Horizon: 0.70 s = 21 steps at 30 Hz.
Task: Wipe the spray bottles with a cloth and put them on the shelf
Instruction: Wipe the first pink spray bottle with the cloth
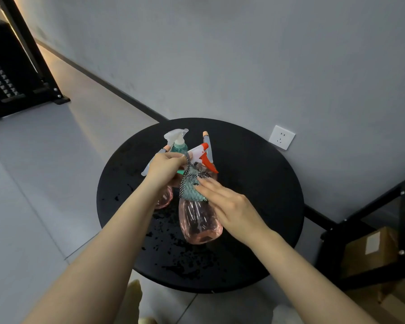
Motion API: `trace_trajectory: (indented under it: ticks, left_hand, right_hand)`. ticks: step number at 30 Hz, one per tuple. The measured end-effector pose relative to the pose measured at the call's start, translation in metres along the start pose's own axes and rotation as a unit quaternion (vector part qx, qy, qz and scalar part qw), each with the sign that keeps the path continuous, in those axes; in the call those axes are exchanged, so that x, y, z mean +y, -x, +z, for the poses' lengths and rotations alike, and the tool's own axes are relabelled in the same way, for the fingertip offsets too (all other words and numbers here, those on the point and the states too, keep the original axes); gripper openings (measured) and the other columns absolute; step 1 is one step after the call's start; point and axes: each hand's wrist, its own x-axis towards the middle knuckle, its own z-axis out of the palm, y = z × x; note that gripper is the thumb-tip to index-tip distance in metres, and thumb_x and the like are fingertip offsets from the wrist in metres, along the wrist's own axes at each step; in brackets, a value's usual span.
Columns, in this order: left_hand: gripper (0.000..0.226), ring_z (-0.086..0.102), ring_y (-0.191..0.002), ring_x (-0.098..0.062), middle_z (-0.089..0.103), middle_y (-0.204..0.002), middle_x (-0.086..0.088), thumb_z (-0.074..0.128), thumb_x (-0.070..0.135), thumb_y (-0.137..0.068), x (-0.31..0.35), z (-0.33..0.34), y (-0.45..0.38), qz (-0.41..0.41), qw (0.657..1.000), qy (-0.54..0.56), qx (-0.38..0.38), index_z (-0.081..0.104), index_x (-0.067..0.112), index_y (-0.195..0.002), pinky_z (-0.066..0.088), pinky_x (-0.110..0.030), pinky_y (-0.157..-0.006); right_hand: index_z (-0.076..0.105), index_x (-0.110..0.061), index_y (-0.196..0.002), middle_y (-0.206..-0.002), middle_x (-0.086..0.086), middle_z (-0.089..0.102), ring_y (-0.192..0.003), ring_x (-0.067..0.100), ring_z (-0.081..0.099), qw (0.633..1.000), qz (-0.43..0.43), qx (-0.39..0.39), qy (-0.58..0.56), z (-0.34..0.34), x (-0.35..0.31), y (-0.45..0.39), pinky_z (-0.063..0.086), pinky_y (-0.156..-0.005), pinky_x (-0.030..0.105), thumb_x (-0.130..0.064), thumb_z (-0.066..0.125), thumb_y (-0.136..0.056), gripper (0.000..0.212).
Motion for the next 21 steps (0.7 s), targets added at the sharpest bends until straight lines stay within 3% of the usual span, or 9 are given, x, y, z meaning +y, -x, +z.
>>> trace_trajectory:
  ticks: [5,9,12,16,21]
  left_hand:
    - [0.019,0.065,-0.066,-0.019,0.068,-0.083,-0.01,0.064,0.024,-0.087,-0.002,-0.004,-0.004,-0.018,1.0,0.012,0.001,0.07,0.006,-0.089,0.053,-0.024,-0.049]
    - [0.026,0.067,-0.056,-0.021,0.069,-0.09,-0.017,0.065,0.024,-0.086,-0.002,-0.012,-0.007,-0.038,0.999,0.013,0.0,0.066,0.003,-0.1,0.052,-0.025,-0.045]
    - [0.028,0.066,-0.054,-0.019,0.068,-0.091,-0.018,0.065,0.023,-0.086,-0.002,-0.013,-0.007,-0.04,0.999,0.009,-0.006,0.065,0.001,-0.102,0.05,-0.024,-0.044]
    - [0.028,0.067,-0.055,-0.019,0.069,-0.091,-0.018,0.065,0.024,-0.085,0.0,-0.012,-0.007,-0.038,0.999,0.001,-0.011,0.066,0.002,-0.102,0.051,-0.025,-0.045]
    - [0.028,0.06,-0.045,-0.013,0.066,-0.079,-0.013,0.062,0.024,-0.088,0.0,-0.006,-0.002,-0.04,0.998,-0.008,-0.038,0.066,-0.002,-0.097,0.043,-0.018,-0.039]
  right_hand:
    - [0.055,-0.009,-0.128,-0.135,0.004,0.053,-0.133,0.018,0.038,0.995,-0.086,-0.021,0.038,-0.005,0.0,0.019,0.04,-0.105,0.034,0.015,0.061,-0.078,0.056]
    - [0.062,-0.009,-0.12,-0.13,0.004,0.058,-0.131,0.023,0.044,0.974,-0.191,-0.07,0.098,-0.005,-0.004,0.041,0.039,-0.106,0.041,0.0,0.039,-0.095,0.035]
    - [0.064,-0.01,-0.117,-0.128,0.002,0.06,-0.129,0.023,0.046,0.962,-0.227,-0.077,0.128,-0.008,-0.003,0.047,0.04,-0.106,0.04,-0.009,0.025,-0.103,0.042]
    - [0.06,-0.008,-0.122,-0.131,0.005,0.057,-0.131,0.024,0.044,0.967,-0.212,-0.07,0.121,-0.005,0.001,0.032,0.04,-0.106,0.04,0.003,0.036,-0.094,0.038]
    - [0.056,-0.009,-0.127,-0.134,0.006,0.055,-0.131,0.022,0.044,0.99,-0.112,-0.029,0.081,-0.007,-0.005,0.005,0.044,-0.102,0.04,0.02,0.06,-0.069,0.064]
